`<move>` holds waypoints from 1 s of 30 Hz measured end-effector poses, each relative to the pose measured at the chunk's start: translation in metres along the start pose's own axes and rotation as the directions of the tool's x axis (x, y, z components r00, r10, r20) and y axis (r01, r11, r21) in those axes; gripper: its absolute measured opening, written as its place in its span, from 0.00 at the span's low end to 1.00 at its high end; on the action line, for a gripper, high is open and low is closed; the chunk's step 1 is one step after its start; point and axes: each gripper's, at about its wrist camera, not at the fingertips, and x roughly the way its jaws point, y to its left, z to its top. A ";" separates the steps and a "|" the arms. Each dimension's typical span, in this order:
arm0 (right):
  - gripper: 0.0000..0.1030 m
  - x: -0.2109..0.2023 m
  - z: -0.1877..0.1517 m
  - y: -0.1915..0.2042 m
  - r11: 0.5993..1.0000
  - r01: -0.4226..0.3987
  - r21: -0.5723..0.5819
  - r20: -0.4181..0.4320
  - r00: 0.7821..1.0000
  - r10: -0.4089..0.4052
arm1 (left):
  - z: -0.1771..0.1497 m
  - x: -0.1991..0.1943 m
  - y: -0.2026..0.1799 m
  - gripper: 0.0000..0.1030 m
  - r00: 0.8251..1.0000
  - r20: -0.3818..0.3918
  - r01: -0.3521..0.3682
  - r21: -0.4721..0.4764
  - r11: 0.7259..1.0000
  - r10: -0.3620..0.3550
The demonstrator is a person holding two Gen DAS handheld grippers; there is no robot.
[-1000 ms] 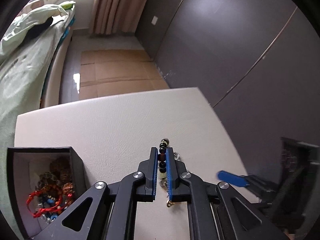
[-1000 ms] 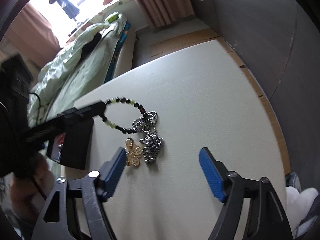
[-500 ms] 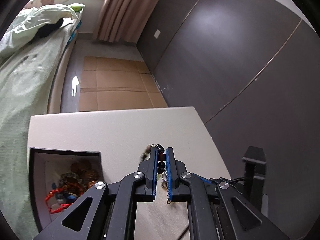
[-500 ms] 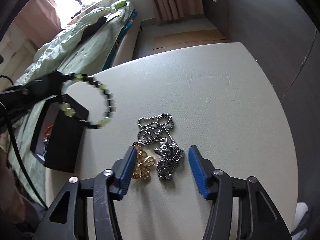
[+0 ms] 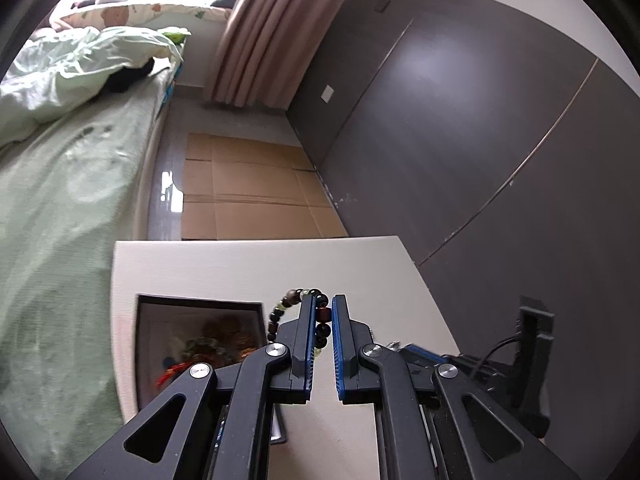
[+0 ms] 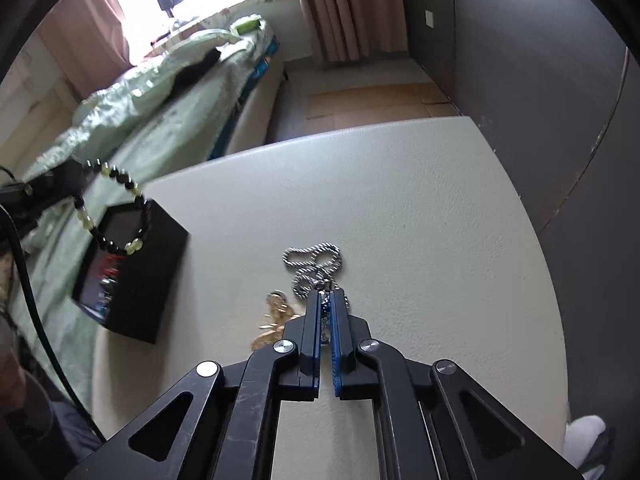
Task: Organize jewelry
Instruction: 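Grasp the silver chain with the right tool while the left tool drops the bracelet into the box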
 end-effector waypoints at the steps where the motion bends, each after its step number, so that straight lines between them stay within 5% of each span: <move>1: 0.04 -0.006 0.000 0.001 1.000 -0.010 0.002 0.017 1.000 0.010 | 0.000 -0.003 0.002 0.07 1.000 0.004 -0.003 -0.001 1.000 0.003; 21: 0.04 -0.123 0.054 0.052 0.995 -0.059 -0.076 0.289 0.954 0.078 | -0.002 -0.010 0.049 0.11 0.997 -0.073 -0.045 -0.077 0.996 0.040; 25: 0.04 -0.151 0.073 0.071 0.992 -0.052 -0.118 0.332 0.939 0.089 | -0.001 -0.013 0.056 0.57 0.997 -0.063 -0.058 -0.101 0.993 0.052; 30: 0.04 -0.190 0.096 0.101 0.982 -0.037 -0.183 0.389 0.915 0.107 | 0.002 -0.028 0.062 0.59 0.999 -0.008 -0.046 -0.122 0.992 0.045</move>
